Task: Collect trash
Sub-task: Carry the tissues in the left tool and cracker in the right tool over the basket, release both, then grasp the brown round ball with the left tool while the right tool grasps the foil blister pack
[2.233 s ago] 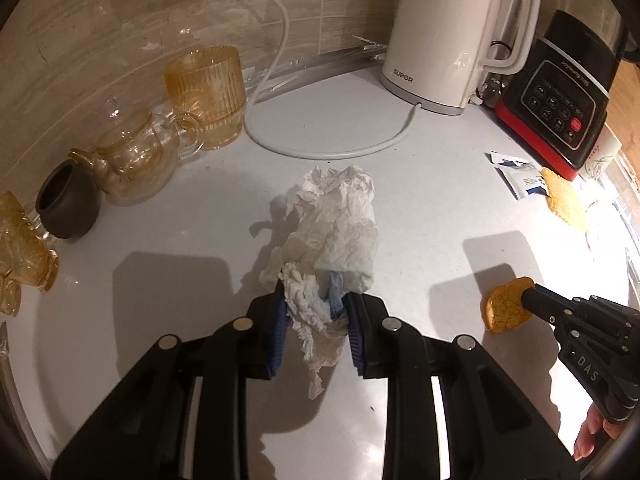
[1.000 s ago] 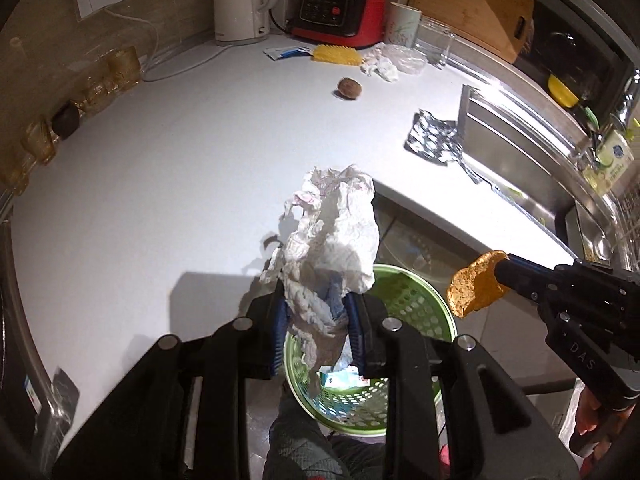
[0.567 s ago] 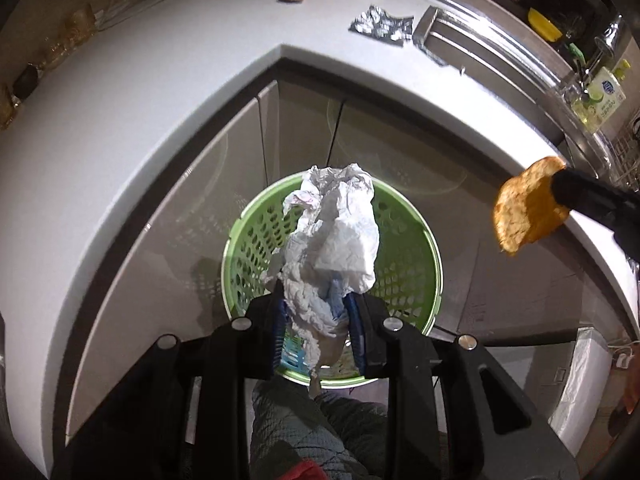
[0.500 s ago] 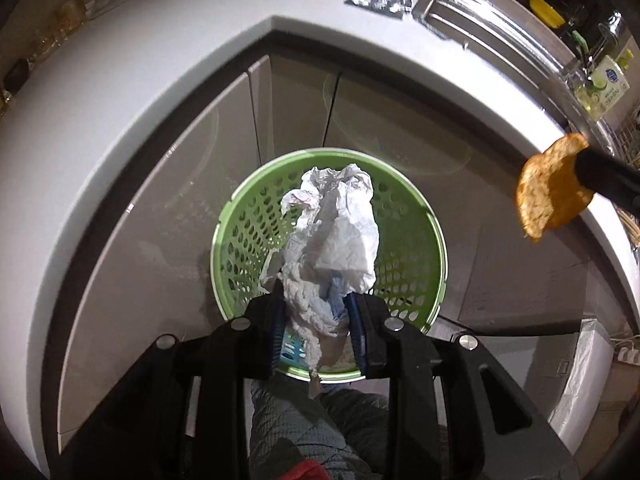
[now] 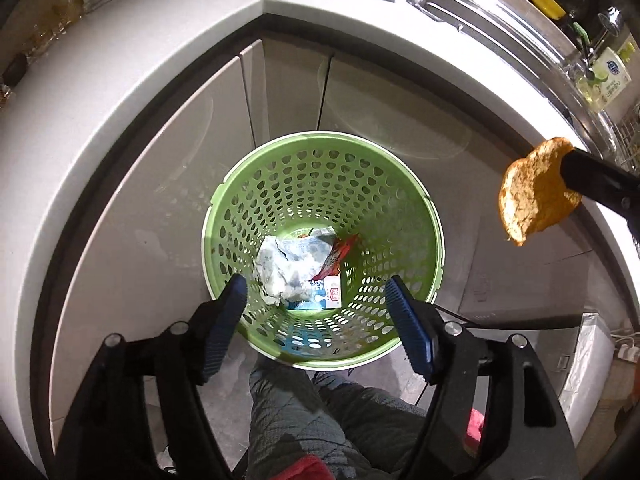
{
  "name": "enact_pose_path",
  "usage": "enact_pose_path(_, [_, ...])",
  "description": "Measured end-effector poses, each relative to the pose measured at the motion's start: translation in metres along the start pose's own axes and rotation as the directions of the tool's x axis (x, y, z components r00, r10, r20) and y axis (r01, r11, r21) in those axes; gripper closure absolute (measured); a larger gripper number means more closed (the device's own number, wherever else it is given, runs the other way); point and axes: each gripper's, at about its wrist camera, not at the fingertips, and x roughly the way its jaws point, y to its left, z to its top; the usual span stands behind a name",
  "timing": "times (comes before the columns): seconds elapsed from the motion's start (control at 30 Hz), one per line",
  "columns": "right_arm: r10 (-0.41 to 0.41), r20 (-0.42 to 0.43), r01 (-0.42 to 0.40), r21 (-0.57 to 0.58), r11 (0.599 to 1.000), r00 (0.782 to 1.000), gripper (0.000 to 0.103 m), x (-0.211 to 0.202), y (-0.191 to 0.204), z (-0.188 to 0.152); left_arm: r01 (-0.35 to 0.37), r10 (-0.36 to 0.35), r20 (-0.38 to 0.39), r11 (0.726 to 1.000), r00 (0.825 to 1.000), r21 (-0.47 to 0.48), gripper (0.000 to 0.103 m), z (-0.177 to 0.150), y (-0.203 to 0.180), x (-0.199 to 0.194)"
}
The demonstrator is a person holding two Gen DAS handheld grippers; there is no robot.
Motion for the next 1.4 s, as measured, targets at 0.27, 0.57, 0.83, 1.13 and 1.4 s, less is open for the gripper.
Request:
enact_pose_path(0.27, [0.037, -0.047, -0.037, -0.006, 0.999, 0.998, 0.098, 0.028, 0.004, -0.005, -0.031, 0.034, 0.093, 0.999, 0.995, -0.036, 0.023, 0.003, 0.021, -0.045])
enact_pose_path(0.57, [0.058, -0.1, -0.055, 0.039, 0.998, 0.993, 0.076, 0.054, 0.0, -0.005, -0.08, 0.092, 0.133, 0.992, 0.987, -0.098, 0.022, 0.022, 0.05, -0.073])
enact_pose_path(0.83, [-0.009, -0.017, 0.01, 0.079, 0.997, 1.0, 0.048, 0.027, -0.014, 0.024, -0.064, 0.079, 0.173, 0.994, 0.982, -0.087, 0.013, 0.049, 0.052, -0.086])
enact_pose_path(1.13, [-0.084, 0.078, 0.074, 0.119, 0.99, 0.993, 0.017, 0.005, -0.018, 0.064, -0.053, 0.06, 0.228, 0.998, 0.972, -0.036, 0.009, 0.097, 0.053, -0.089])
enact_pose_path(1.4, [-0.15, 0.087, 0.131, 0.201, 0.971, 0.985, 0.013, 0.017, -0.032, 0.1, -0.051, 0.038, 0.287, 0.998, 0.957, 0.038, 0.009, 0.169, 0.056, -0.069])
